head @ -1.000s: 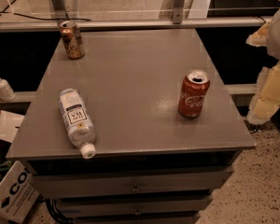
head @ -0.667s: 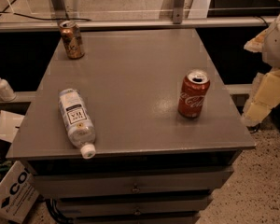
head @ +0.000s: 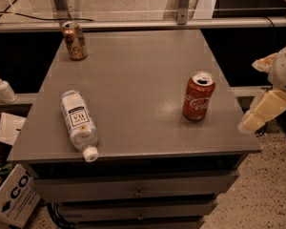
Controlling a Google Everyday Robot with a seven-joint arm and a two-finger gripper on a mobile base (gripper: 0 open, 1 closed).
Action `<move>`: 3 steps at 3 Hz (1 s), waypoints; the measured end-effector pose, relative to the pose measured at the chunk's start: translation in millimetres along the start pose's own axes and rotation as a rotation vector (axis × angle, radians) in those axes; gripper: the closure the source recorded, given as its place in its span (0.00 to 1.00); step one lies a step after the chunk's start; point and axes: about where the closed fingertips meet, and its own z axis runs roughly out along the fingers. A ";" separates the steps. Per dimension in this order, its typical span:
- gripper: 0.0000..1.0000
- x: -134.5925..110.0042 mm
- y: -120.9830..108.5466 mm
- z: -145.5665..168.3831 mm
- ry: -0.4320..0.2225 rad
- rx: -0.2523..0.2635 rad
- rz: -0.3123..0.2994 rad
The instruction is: Knock coke can over
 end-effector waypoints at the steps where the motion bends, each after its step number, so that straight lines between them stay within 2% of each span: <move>1: 0.00 -0.6 -4.2 17.8 -0.136 -0.027 0.086; 2: 0.00 -19.1 -2.6 35.3 -0.275 -0.076 0.157; 3: 0.00 -49.1 -1.4 52.1 -0.413 -0.129 0.202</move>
Offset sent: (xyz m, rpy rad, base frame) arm 0.0359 0.0515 -0.0275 0.5437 0.0012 -0.0666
